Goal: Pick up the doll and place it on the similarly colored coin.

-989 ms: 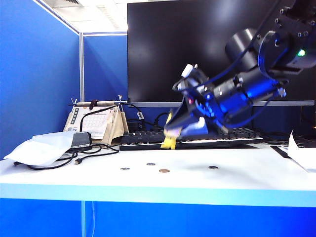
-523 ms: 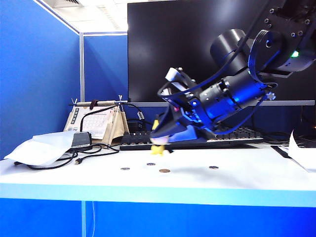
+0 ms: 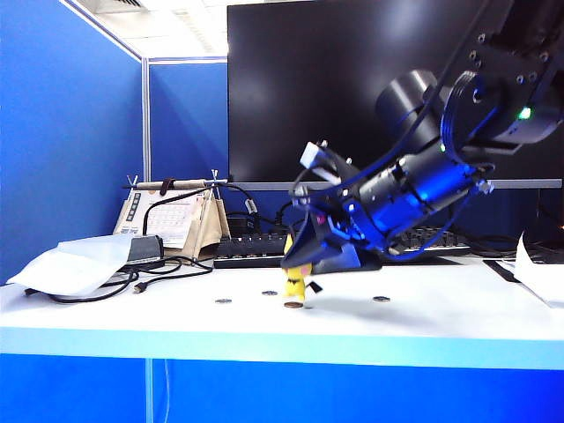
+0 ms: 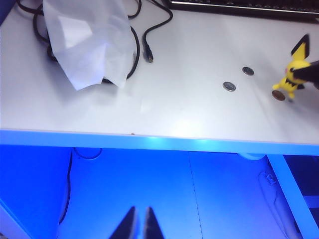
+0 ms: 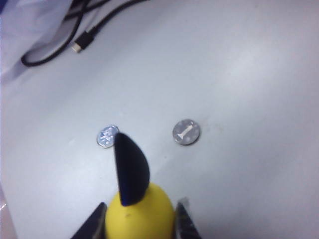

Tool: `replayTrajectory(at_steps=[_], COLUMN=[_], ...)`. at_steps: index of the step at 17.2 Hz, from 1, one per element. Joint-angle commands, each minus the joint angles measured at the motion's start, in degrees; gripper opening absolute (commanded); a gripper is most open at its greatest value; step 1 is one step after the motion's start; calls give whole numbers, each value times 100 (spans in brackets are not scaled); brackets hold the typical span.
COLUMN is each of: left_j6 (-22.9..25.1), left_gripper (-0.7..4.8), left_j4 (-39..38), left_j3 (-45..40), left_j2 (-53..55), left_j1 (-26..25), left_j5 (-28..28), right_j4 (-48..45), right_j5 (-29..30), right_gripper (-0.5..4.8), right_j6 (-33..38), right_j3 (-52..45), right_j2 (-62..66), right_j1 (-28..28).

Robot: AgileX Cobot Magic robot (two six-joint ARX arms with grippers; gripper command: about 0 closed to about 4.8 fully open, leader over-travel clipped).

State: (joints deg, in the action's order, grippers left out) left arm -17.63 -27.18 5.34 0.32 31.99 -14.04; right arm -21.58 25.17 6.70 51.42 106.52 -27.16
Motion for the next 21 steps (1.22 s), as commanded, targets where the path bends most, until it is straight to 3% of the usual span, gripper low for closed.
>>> replayTrajectory(at_steps=[1, 8, 10, 21], left_j6=[7, 7, 7, 7], left_gripper=[30, 30, 30, 30], left_j4=[26, 26, 26, 26], left_j3=[-4, -4, -4, -4], left_j2=[-2, -2, -2, -2], left_j1=[-4, -4, -4, -4], left_j5=[-9, -11, -11, -11], right_j4=[-133, -63, 0, 72], right_j5=[-85, -98, -105, -162], right_gripper=[103, 119, 247, 289], right_j6=[-72, -74, -74, -76], right_j3=[13, 11, 11, 13], right_j2=[55, 61, 66, 70], right_j1=[-9, -9, -9, -9])
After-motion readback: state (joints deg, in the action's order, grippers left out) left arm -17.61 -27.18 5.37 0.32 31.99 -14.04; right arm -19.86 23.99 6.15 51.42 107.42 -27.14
